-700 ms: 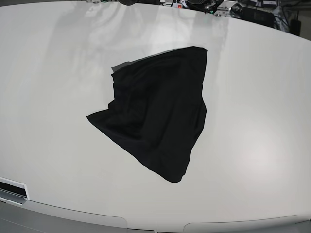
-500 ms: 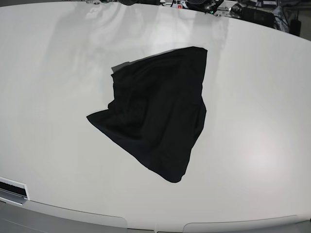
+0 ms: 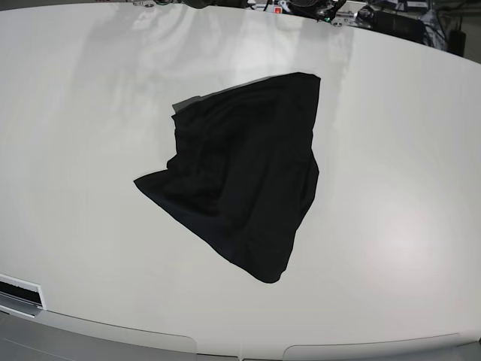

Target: Layout the t-shirt on the table in an organized manner, then fold the t-shirt properly

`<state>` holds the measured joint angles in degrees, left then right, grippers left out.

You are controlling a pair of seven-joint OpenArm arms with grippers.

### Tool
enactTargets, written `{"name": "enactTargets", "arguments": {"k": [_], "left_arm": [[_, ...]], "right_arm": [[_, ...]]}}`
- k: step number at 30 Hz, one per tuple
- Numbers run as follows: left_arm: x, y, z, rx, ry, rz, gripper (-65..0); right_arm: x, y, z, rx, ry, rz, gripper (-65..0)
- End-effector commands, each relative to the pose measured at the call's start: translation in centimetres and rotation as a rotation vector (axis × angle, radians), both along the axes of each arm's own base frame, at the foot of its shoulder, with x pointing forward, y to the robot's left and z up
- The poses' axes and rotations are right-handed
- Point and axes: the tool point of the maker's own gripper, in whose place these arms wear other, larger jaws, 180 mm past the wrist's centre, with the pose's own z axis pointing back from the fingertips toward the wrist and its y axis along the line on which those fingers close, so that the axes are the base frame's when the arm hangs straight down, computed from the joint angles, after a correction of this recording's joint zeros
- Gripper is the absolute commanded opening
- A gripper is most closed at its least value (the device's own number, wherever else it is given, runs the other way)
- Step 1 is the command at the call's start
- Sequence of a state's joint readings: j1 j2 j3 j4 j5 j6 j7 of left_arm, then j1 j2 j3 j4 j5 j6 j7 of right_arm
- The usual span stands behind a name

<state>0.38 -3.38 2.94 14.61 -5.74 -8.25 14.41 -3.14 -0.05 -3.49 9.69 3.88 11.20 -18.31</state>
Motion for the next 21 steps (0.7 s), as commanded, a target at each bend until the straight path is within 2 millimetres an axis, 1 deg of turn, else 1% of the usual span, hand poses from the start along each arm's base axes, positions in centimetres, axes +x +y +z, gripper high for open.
{"name": "enactTargets", "arguments": {"k": [1, 3, 5, 7, 10, 12, 14, 17, 20, 21], "left_arm": [[0.4, 0.2, 0.2, -0.009, -0.007, -0.007, -65.0], [-0.7, 0.7, 0.3, -0.007, 0.012, -0.019, -65.0], [-2.0, 1.8, 0.6, 0.006, 0.014, -0.023, -65.0], [-3.8, 2.9, 0.9, 0.017, 0.029, -0.018, -65.0], [-6.5, 4.8, 1.8, 0.028, 0.053, 0.033, -65.0], [-7.9, 6.8, 2.6, 0.044, 0.076, 0.063, -65.0], [-8.8, 7.1, 3.6, 0.017, 0.099, 0.088, -65.0], [-9.8, 6.9, 5.3, -0.057, 0.111, 0.074, -65.0], [-10.9, 6.8, 7.3, -0.098, 0.130, 0.029, -65.0], [-11.2, 7.0, 8.1, -0.101, 0.134, 0.006, -65.0]], "right_arm": [[4.4, 0.3, 0.0, 0.020, -0.077, 0.027, -65.0], [3.1, 0.3, 0.1, 0.037, -0.064, 0.030, -65.0], [1.8, 0.1, 0.2, 0.052, -0.060, 0.033, -65.0], [0.3, -0.4, 0.3, 0.057, -0.060, 0.037, -65.0], [-2.8, -1.1, 0.9, 0.068, -0.051, 0.046, -65.0], [-4.6, -1.3, 1.7, 0.111, -0.041, 0.068, -65.0], [-6.3, -1.5, 2.7, 0.137, -0.010, 0.095, -65.0], [-8.6, -1.9, 4.7, 0.150, 0.058, 0.124, -65.0], [-10.2, -1.9, 7.2, 0.185, 0.087, 0.098, -65.0], [-10.6, -1.6, 8.2, 0.200, 0.088, 0.091, -65.0]]}}
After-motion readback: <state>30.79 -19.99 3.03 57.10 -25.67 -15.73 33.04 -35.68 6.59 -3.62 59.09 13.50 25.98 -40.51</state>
